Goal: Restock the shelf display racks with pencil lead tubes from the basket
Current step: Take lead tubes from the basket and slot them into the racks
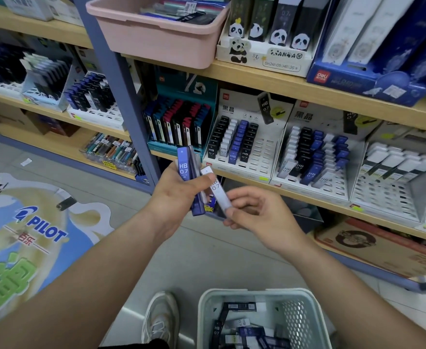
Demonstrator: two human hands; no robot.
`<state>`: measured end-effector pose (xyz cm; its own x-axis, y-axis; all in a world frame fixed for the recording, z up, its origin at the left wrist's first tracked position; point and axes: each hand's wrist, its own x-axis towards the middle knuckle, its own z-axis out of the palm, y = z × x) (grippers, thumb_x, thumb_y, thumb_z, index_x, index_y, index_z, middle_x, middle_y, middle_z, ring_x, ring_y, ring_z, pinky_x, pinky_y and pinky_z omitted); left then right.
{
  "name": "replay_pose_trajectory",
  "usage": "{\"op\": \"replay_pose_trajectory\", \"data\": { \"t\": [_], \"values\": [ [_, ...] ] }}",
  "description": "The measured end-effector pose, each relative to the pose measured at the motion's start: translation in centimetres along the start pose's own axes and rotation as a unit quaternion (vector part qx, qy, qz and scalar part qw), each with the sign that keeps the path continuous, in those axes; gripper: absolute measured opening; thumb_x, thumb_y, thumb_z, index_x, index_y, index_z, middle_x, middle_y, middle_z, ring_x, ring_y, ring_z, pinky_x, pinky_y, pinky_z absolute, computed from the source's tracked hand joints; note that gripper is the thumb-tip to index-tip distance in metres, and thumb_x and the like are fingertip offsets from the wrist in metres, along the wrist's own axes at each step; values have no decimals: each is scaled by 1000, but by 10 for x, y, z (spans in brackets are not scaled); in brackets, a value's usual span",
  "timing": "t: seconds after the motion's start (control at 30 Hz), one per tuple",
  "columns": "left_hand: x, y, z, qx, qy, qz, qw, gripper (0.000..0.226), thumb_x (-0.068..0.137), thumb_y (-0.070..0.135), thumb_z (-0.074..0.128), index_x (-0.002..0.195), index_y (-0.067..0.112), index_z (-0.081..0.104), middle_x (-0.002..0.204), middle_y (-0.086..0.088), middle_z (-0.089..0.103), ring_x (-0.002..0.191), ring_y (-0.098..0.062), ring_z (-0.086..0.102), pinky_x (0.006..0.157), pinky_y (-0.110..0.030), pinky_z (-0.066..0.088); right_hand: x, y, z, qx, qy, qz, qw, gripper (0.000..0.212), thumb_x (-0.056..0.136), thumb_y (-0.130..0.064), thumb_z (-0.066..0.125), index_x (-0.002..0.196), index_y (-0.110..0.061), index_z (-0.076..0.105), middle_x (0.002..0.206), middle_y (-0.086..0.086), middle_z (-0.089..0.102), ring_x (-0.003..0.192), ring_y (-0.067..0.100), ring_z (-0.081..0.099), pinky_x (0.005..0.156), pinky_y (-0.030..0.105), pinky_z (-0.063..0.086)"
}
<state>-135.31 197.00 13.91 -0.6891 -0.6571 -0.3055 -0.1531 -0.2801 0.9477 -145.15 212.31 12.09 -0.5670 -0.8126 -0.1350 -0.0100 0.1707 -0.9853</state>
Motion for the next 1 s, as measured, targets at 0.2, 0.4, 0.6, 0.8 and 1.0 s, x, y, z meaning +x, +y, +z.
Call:
{"op": "replay_pose_trajectory", "data": {
  "t": [0.2,0.4,0.6,0.8,1.0],
  "values": [
    [3,-5,7,40,-1,18,999,20,88,10,75,101,14,59,81,-6,75,75,-23,73,62,-35,59,-3,1,-17,5,17,9,1000,25,87,6,68,99,-15,70,78,0,68,67,23,68,68,37,58],
    [-1,-13,43,104,-68,31,992,37,84,12,79,113,3,59,92,-20,73,78,-27,72,74,-42,62,-10,0,-35,-36,33,-16,999,32,87,-6,73,112,-23,62,78,-1,72,81,18,69,83,32,54],
    [-1,-6,87,130,-131,35,982,34,87,14,77,112,3,57,71,-9,72,66,-22,66,70,-37,55,-37,-16,-97,-83,28,-12,996,52,86,2,72,124,-31,59,86,8,67,83,18,70,81,27,58],
    [-3,-7,120,171,-168,8,971,25,88,12,75,102,10,54,69,-6,71,63,-17,65,67,-33,55,-60,-26,-179,-100,163,31,981,20,90,-10,70,104,-13,56,74,4,66,67,21,67,57,34,59],
    [-1,-10,146,211,-180,-5,961,27,88,14,76,106,14,57,72,-4,74,69,-18,68,73,-37,58,-46,-20,-245,-183,257,-8,949,14,90,-14,72,93,-14,59,86,15,64,74,33,71,69,45,62]
  ]
}}
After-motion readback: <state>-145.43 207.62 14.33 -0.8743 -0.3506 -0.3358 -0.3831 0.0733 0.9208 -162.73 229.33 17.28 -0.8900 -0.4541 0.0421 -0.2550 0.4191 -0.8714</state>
